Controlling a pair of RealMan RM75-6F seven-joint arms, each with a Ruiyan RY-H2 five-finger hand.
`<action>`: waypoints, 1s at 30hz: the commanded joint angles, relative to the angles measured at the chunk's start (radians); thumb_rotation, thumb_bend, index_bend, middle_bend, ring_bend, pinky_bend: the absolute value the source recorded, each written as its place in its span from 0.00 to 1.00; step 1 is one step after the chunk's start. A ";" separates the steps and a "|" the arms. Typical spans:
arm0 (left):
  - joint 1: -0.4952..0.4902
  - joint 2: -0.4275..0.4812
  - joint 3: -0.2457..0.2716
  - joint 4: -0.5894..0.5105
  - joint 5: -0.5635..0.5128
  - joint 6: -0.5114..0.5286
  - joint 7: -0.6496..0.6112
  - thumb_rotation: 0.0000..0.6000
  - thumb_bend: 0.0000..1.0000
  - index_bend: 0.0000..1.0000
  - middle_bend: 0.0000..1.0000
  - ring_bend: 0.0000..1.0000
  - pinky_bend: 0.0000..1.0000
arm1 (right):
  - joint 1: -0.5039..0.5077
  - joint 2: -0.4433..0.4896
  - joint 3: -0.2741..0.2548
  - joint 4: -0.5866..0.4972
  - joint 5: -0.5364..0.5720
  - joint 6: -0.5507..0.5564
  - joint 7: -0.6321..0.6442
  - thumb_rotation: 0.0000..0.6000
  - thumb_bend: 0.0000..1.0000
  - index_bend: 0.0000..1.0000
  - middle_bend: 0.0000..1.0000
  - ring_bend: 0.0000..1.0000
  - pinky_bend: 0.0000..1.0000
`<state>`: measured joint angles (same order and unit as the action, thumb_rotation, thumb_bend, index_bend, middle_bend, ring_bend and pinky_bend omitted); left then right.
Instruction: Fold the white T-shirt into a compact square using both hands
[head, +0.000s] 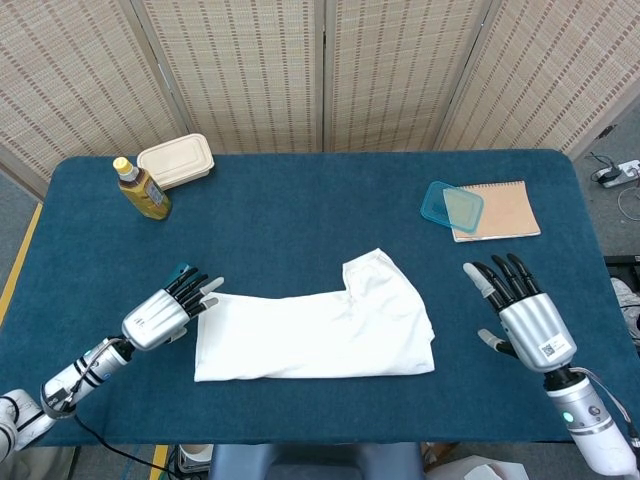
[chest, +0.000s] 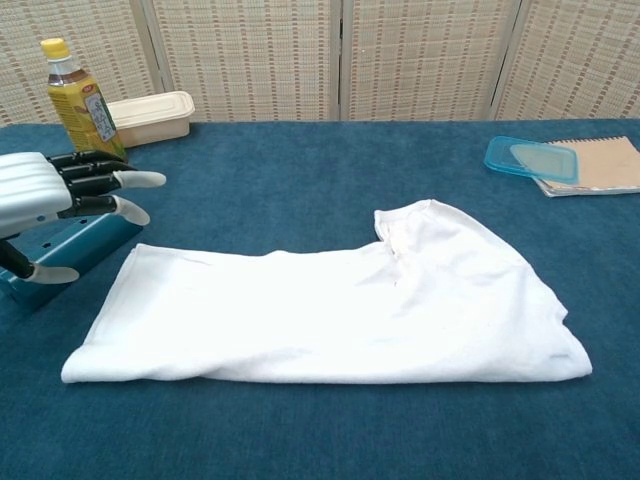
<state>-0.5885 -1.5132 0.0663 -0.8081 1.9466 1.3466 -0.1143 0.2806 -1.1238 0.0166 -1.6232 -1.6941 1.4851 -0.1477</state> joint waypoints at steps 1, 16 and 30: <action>-0.008 -0.077 0.019 0.112 0.005 0.051 -0.033 1.00 0.20 0.26 0.00 0.00 0.00 | -0.004 0.000 0.002 0.001 0.002 0.002 0.001 1.00 0.07 0.00 0.13 0.02 0.00; -0.013 -0.204 0.076 0.333 -0.012 0.089 -0.060 1.00 0.19 0.26 0.01 0.00 0.00 | -0.023 -0.004 0.010 0.009 0.001 0.009 0.016 1.00 0.07 0.00 0.14 0.02 0.00; -0.019 -0.252 0.115 0.392 -0.034 0.085 -0.076 1.00 0.19 0.26 0.01 0.00 0.00 | -0.038 -0.007 0.016 0.022 0.000 0.020 0.026 1.00 0.07 0.00 0.15 0.02 0.00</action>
<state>-0.6063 -1.7642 0.1806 -0.4166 1.9133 1.4323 -0.1888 0.2430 -1.1310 0.0326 -1.6015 -1.6942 1.5046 -0.1224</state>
